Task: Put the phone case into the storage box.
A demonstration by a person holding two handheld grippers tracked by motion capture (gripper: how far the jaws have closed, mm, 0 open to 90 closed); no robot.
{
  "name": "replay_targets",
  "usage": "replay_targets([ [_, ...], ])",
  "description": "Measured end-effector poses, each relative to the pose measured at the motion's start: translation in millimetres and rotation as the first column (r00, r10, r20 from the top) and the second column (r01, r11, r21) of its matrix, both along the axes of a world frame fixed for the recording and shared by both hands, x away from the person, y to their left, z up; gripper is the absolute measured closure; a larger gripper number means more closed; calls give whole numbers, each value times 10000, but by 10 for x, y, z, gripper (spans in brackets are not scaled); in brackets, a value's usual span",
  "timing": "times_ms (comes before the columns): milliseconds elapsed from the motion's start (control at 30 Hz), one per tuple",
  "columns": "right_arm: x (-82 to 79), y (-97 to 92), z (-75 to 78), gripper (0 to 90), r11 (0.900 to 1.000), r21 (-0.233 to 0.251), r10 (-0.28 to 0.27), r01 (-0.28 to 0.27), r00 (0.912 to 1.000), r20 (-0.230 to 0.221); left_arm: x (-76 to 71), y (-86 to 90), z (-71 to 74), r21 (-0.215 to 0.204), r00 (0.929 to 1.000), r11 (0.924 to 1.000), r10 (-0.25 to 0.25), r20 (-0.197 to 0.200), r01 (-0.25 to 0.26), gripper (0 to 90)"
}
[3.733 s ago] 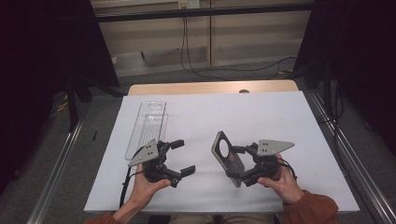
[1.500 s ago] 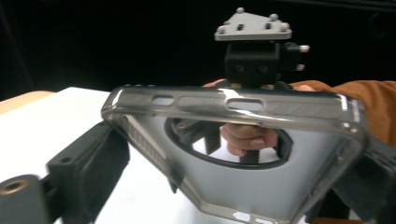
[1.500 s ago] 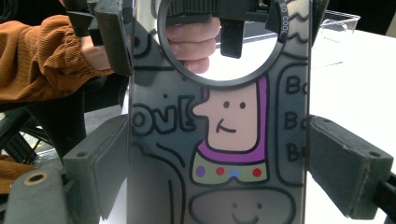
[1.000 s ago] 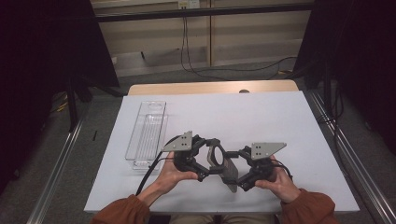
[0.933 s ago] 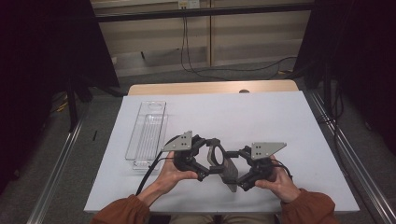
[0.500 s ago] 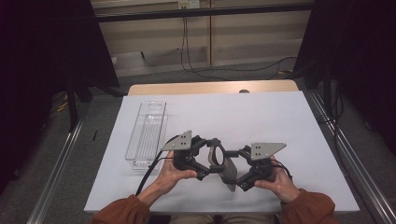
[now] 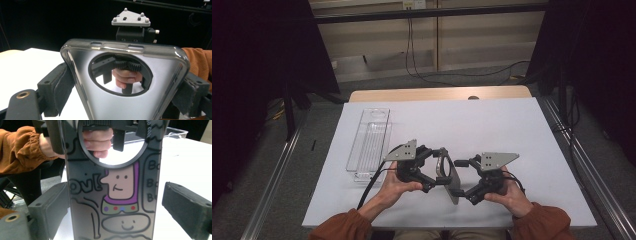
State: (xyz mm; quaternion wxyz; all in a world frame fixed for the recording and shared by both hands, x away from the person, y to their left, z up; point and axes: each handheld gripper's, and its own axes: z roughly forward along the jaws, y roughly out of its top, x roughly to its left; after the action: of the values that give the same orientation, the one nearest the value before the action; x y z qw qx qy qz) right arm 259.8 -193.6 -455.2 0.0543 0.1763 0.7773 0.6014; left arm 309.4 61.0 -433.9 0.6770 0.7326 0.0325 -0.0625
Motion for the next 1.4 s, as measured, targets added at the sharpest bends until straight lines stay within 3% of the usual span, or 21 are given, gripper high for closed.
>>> replay_targets([
  [400,5,-70,15,24,9967,96,-799,800,9967,-136,23,70,58,-151,9982,9981,588,-73,-589,145],
  [767,28,-165,31,15,9779,-52,-2088,2089,9779,50,29,141,100,-197,9932,9930,1166,-31,-1166,145],
  [1033,12,-200,43,9,9747,20,-2237,2237,9746,80,26,207,129,-143,9851,9850,1719,-60,-1720,145],
  [1167,-9,-219,49,5,9579,-59,-2867,2872,9572,405,21,250,142,103,9770,9770,2132,-10,-2132,145],
  [1267,-32,-248,27,3,9456,-103,-3239,3251,9442,594,26,271,141,39,9712,9712,2383,-64,-2382,145],
  [1400,-45,-275,24,4,9395,-27,-3416,3424,9377,637,23,311,165,94,9645,9645,2641,-26,-2641,145],
])
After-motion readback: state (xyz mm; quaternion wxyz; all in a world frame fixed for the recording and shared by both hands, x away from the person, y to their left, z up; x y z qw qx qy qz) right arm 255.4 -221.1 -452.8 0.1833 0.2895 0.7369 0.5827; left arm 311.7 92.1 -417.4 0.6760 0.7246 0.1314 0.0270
